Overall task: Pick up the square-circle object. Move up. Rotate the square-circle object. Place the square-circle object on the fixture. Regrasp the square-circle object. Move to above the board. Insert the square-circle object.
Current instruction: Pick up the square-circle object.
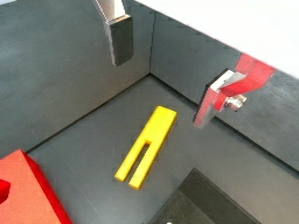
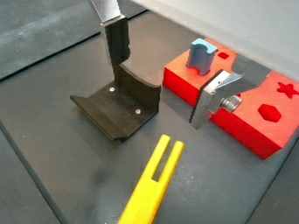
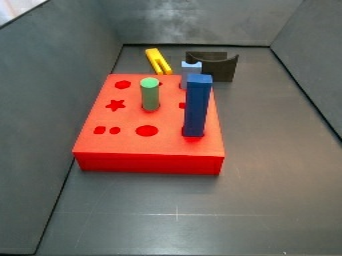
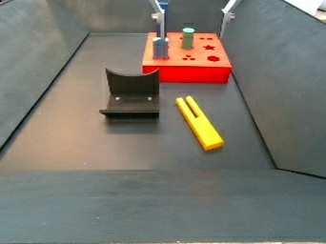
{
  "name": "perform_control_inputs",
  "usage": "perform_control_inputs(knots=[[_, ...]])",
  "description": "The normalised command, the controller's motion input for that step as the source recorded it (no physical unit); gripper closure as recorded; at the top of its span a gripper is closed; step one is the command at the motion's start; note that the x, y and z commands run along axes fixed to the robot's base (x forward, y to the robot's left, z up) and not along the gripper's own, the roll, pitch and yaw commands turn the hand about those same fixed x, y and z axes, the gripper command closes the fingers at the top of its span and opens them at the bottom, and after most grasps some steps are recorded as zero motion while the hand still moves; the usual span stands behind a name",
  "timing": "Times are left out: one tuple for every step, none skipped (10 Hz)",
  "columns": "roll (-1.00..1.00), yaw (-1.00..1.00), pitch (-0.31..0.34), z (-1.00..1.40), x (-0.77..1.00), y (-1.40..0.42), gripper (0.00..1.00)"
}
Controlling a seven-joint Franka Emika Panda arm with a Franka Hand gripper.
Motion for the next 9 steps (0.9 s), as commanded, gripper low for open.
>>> perform_control_inputs(knots=[[-0.03,-0.21,-0.046,-0.55,0.19,0.45,0.0],[0.0,0.0,0.0,-1.0,0.38,0.34,0.0],[-0.09,0.2,0.009,-1.0,0.46,0.26,0.0],[-0.1,0.25,0.0,-0.97,0.29,0.33,0.0],[-0.11,0.28,0.0,-0.95,0.28,0.3,0.0],[-0.19,0.3,0.0,-0.79,0.07,0.26,0.0],[-0.25,0.43,-0.001,-0.64,0.08,0.22,0.0],[-0.27,0.49,-0.007,-0.55,0.0,0.27,0.0],[-0.25,0.52,-0.001,-0.57,0.0,0.31,0.0]])
